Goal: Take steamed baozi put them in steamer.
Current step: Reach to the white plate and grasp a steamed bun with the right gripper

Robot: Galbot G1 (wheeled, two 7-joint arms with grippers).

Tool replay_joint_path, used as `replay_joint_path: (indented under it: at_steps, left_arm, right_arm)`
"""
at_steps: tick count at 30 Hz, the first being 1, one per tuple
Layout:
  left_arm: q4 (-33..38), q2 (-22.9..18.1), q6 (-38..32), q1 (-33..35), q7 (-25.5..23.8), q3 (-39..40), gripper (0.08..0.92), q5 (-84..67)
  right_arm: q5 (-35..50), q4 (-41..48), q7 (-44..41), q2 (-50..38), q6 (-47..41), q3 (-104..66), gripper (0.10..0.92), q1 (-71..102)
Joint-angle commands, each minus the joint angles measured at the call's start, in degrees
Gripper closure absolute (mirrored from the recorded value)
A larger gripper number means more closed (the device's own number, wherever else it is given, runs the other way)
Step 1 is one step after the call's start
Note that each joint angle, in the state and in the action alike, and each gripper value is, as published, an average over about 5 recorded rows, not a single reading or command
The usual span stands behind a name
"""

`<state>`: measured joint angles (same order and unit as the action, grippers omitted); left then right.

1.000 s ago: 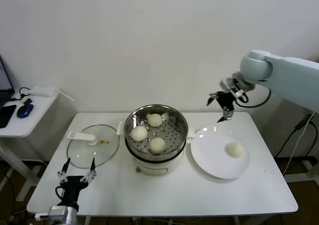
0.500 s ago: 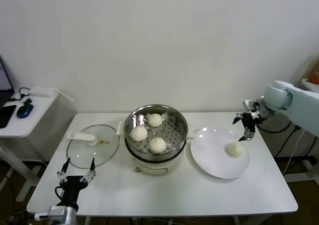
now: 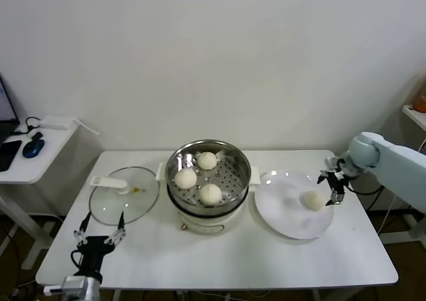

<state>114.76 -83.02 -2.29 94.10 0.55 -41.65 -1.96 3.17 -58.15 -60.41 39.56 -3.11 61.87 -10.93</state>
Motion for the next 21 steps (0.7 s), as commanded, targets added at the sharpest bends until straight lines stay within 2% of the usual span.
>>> replay_joint_path:
  at_steps: [1,21]
  left_arm:
    - [-0.23,0.01,-0.11,0.18,-0.02,-0.12,0.177,0.0]
    - [-0.43,-0.05,-0.03,0.05,0.0,0.01,0.177,0.17]
  right_arm:
    - [-5.89,7.96,0.45,5.5,4.44,-5.75,0.203,7.02]
    - [-10.8,11.91,-0.37,8.78,6.36,-8.74,0.203,8.18]
